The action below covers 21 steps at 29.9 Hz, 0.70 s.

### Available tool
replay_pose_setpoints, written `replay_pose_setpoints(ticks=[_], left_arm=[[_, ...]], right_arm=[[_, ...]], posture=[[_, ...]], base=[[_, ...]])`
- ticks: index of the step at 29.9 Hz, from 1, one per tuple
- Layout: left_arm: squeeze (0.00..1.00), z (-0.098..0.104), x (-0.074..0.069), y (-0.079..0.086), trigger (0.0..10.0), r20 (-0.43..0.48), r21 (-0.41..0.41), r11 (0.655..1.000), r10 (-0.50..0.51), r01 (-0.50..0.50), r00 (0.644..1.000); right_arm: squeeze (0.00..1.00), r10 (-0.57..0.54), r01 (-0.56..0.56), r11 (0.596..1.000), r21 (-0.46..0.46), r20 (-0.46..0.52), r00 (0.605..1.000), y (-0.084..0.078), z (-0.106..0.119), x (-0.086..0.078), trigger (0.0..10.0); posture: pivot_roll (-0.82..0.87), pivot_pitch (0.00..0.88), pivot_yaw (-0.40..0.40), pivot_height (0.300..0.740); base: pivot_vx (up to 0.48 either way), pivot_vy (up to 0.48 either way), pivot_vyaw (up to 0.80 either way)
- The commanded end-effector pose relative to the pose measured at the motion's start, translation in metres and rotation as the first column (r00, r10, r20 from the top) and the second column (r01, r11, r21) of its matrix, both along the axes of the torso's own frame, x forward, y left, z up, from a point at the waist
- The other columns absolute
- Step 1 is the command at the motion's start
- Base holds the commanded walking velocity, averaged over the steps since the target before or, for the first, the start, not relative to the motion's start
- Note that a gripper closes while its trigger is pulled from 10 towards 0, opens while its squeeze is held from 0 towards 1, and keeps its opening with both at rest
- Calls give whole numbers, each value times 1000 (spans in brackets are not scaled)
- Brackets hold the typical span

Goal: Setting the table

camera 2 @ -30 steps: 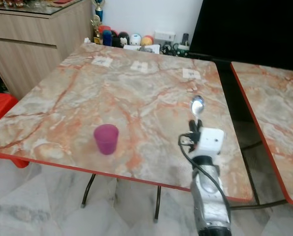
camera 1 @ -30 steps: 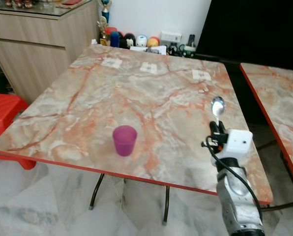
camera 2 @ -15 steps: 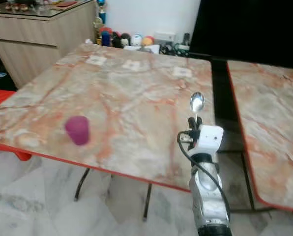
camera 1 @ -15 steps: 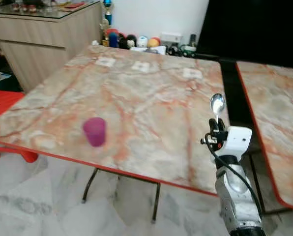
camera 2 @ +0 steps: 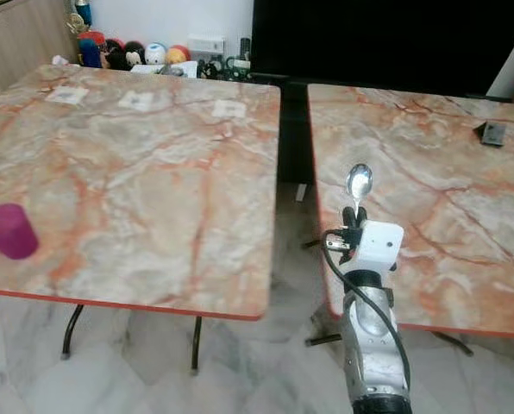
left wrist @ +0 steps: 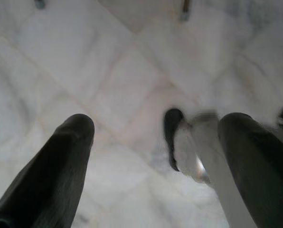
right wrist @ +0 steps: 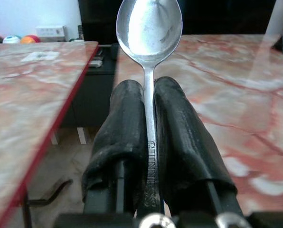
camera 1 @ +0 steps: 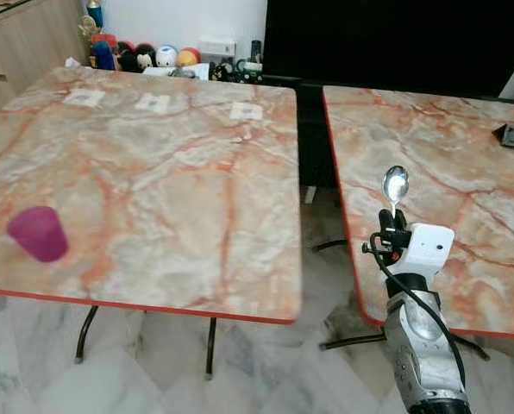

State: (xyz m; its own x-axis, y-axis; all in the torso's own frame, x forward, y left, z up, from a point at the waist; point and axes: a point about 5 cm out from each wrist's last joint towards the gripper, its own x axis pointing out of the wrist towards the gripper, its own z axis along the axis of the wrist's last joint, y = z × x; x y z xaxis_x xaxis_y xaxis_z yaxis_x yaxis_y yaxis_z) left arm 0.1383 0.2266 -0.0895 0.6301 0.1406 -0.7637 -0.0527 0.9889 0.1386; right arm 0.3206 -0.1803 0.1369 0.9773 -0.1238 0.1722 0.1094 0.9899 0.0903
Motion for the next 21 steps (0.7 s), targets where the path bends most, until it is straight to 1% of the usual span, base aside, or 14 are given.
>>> replay_pose_setpoints(ticks=[1,7,14,19,21], left_arm=[[0,-5,-13,-2,10000,-46,-3,1000,-10,10,999],[0,-7,-15,-4,10000,-58,-5,1000,-11,10,998],[0,-8,-16,-6,10000,-67,-7,1000,-14,14,998],[0,-8,-16,-5,10000,-70,-5,1000,-16,16,997],[0,-6,-15,-1,10000,-71,-1,1000,-15,15,997]], right_arm=[[0,-14,14,1000,-1,27,1000,-2,6,0,10000],[0,-14,14,1000,-4,46,999,-3,10,0,10000],[0,-38,39,999,-11,66,997,-9,16,2,10000],[0,-42,42,999,-12,65,997,-10,15,2,10000],[0,-53,54,999,-6,71,996,-12,17,1,10000]], posture=[[3,106,-28,740],[1,105,-28,740],[-1,101,-26,740],[-5,93,-22,740],[-6,84,-20,740]], base=[[0,-450,0],[0,-450,0],[0,-450,0],[0,-450,0],[0,-448,0]])
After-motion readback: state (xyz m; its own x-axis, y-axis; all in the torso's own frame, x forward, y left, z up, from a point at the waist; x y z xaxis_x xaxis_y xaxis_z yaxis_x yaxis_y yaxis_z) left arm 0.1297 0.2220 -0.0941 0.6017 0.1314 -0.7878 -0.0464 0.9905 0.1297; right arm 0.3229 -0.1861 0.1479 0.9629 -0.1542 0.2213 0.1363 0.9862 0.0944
